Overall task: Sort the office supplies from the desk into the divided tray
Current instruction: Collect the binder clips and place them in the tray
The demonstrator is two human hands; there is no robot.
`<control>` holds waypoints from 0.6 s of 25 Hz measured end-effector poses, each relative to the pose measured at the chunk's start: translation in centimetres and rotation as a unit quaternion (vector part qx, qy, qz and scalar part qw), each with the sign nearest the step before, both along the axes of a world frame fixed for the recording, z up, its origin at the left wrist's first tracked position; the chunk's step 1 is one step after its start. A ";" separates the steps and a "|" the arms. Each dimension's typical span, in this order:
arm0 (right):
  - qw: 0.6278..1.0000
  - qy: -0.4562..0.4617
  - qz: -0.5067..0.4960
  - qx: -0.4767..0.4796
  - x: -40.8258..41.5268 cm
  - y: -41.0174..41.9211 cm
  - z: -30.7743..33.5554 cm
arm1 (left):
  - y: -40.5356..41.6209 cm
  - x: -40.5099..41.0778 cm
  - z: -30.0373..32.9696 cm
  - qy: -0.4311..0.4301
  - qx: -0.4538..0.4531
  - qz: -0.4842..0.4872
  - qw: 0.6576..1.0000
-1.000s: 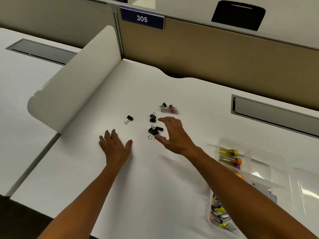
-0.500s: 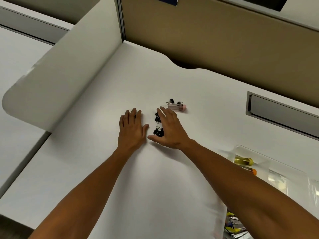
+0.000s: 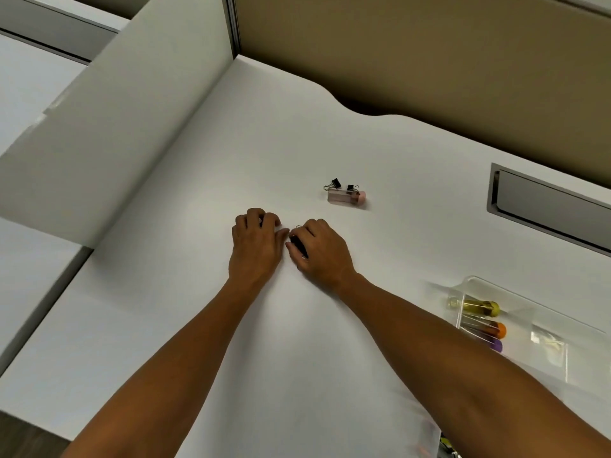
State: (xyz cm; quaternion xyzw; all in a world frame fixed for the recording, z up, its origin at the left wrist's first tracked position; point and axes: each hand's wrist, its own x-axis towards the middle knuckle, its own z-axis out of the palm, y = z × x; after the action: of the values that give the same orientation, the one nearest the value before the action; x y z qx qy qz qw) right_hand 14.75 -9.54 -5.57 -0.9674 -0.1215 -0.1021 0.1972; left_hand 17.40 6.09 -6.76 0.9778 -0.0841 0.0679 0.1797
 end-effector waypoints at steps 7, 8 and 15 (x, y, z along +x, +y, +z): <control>0.998 0.004 -0.005 -0.062 0.0 -0.1 0.7 | -0.2 -0.2 0.5 -0.031 0.011 -0.017 0.999; 0.998 0.017 -0.014 -0.054 0.0 0.0 0.8 | -0.2 -0.3 0.6 -0.039 0.020 -0.020 0.999; 0.976 0.120 -0.134 0.119 -0.6 -0.7 1.7 | -0.3 -0.8 1.8 -0.047 0.033 -0.031 0.998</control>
State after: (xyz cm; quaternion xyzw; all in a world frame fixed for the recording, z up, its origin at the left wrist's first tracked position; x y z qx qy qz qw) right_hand 14.12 -10.22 -3.85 -0.9497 0.0466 -0.0242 0.3087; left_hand 16.58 5.75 -4.92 0.9759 -0.1245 0.1053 0.1451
